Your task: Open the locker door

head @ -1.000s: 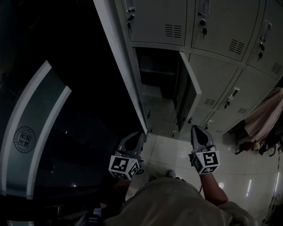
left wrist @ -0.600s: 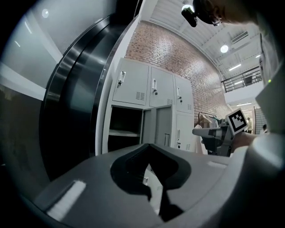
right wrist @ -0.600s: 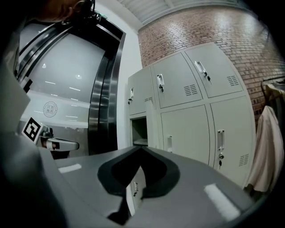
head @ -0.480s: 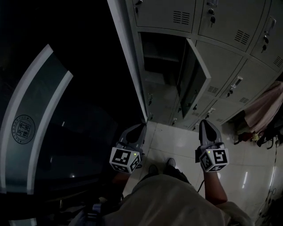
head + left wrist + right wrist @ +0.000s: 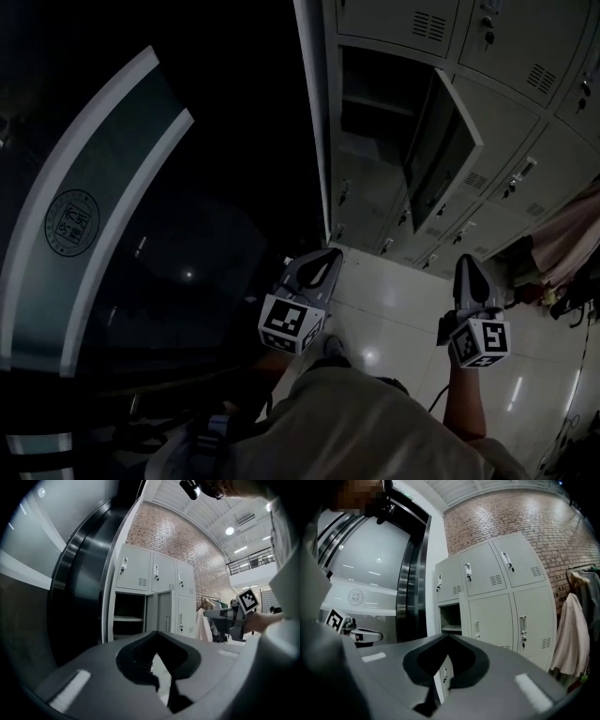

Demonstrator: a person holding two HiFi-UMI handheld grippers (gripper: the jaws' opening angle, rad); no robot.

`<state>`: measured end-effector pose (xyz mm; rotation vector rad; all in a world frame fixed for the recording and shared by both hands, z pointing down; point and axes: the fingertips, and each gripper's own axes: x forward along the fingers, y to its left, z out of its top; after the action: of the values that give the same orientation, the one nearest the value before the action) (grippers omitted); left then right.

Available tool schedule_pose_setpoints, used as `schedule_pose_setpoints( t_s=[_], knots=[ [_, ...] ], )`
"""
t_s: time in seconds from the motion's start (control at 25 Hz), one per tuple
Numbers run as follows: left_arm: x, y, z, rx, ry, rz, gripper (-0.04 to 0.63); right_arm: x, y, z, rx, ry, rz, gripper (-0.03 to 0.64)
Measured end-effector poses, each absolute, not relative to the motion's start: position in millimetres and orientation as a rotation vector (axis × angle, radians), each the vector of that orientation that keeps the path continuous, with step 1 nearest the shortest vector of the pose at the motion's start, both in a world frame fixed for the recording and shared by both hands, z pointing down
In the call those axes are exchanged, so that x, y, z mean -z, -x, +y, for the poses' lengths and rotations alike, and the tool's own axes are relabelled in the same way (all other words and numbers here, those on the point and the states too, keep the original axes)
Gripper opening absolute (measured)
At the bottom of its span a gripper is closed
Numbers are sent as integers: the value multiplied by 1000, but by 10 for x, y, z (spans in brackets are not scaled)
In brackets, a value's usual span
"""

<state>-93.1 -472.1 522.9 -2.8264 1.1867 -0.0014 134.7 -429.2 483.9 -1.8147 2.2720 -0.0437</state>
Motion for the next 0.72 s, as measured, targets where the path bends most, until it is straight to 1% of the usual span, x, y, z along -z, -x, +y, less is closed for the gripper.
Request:
schedule_pose_setpoints(
  t_s=[0.16, 0.36, 0.72],
  knots=[
    [-5095, 1003, -4449, -13, 2811, 1204, 66, -4691, -1292, -3985, 19, 1798, 2272, 2],
    [-4930, 813, -3872, -23, 2786, 1165, 66, -4566, -1401, -3287, -57, 1791, 2286, 2],
    [-4866, 398, -2059, -46, 2759, 1138, 66, -4669, -1889, -1377, -85, 1792, 2247, 2]
  ],
)
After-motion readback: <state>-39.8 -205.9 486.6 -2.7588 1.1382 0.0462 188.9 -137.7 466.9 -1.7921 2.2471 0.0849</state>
